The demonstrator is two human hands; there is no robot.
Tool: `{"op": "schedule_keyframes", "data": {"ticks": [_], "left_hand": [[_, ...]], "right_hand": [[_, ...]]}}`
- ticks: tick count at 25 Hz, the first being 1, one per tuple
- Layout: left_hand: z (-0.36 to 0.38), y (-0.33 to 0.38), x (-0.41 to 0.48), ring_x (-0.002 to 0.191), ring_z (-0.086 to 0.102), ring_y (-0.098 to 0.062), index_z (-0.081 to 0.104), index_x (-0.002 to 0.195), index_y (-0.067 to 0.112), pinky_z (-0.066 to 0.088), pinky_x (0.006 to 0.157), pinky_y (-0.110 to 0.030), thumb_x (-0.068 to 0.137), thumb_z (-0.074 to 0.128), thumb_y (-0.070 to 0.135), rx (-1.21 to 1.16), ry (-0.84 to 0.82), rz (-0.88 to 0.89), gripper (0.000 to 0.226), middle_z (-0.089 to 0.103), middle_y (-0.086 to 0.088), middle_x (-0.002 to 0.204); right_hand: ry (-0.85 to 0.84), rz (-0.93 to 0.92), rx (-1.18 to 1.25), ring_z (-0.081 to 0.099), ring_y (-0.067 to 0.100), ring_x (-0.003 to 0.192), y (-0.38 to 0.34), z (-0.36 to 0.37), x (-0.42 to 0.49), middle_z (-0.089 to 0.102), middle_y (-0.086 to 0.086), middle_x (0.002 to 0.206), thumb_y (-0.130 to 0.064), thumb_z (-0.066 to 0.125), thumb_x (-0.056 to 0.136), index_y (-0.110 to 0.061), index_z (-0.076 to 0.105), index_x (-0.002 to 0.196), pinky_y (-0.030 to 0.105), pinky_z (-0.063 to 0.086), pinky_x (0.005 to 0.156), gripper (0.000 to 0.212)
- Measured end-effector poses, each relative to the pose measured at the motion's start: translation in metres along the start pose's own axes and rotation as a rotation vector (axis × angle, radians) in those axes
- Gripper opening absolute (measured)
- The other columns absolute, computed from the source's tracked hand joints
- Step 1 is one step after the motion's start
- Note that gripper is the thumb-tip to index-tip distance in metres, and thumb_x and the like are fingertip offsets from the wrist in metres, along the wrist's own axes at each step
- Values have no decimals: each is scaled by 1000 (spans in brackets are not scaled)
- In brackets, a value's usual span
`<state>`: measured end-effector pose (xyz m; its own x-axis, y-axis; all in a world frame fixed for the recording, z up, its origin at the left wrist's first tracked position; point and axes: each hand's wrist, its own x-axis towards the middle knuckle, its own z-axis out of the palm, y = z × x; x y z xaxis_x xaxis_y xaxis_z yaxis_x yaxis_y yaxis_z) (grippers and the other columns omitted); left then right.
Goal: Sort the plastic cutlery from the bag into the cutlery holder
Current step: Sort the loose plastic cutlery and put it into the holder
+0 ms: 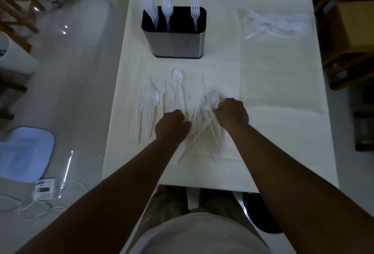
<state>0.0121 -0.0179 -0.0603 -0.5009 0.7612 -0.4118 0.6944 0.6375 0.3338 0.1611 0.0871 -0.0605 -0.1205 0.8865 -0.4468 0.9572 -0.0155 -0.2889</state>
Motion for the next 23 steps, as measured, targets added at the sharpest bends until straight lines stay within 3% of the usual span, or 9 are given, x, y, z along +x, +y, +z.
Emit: {"op": "schedule_keyframes", "data": {"ticks": [3,5,8,10,12,14,16,20,23], "left_hand": [[1,4,-6,67,64,-16,64,77,21,59,68,-34,82,62,32,27,-43,19,13,63,6,72],[-1,5,-9,65,61,-15,62,76,20,59,66,-33,82,60,27,-28,-49,4,10,61,6,70],[-6,0,-9,61,58,-14,57,72,16,55,60,-31,81,61,20,-194,28,6,11,59,3,67],[-12,-7,-8,57,53,-13,53,70,11,50,56,-28,79,60,10,-306,154,19,12,56,1,64],[-21,-15,-4,59,50,-12,52,76,9,43,54,-23,79,57,3,-389,219,-11,8,56,-1,69],[-27,-26,2,64,50,-14,51,87,8,41,55,-23,82,51,0,-441,212,-73,8,54,-1,75],[-29,-39,8,69,54,-18,51,89,9,45,58,-29,83,52,6,-439,194,-129,7,55,-1,77],[-23,-57,14,74,63,-25,56,78,13,55,69,-34,81,63,27,-308,142,-181,15,63,-4,79],[-22,-56,16,77,65,-27,59,78,17,57,73,-38,82,63,34,-203,136,-182,18,66,-3,82]], "right_hand": [[-26,-16,16,68,29,80,-3,-4,-5,56,2,69,-27,60,85,-12,63,75,26,41,61,18],[23,-41,68,63,30,76,-3,-10,-8,54,3,71,-23,55,87,-11,58,80,27,39,61,14],[149,-154,214,60,31,81,1,-17,-12,60,10,87,-10,48,92,-8,51,97,33,45,66,6],[74,-262,189,62,35,99,1,-15,-15,63,15,107,-8,48,95,-8,49,113,37,49,78,19],[-72,-306,50,59,36,111,0,-8,-17,60,15,121,-23,56,95,-9,46,125,38,47,86,34],[-106,-282,-54,60,35,112,-2,-1,-17,62,14,120,-34,61,93,-9,50,123,36,47,83,40],[-33,-257,-66,63,34,108,-7,-2,-18,67,12,116,-31,60,94,-10,55,119,34,47,80,34],[93,-253,74,62,32,103,-31,-13,-20,66,13,111,-20,56,93,-6,60,113,30,43,78,25],[2,-283,186,57,28,85,-61,-6,-29,57,9,91,-16,54,91,-8,54,94,27,34,69,9]]}}
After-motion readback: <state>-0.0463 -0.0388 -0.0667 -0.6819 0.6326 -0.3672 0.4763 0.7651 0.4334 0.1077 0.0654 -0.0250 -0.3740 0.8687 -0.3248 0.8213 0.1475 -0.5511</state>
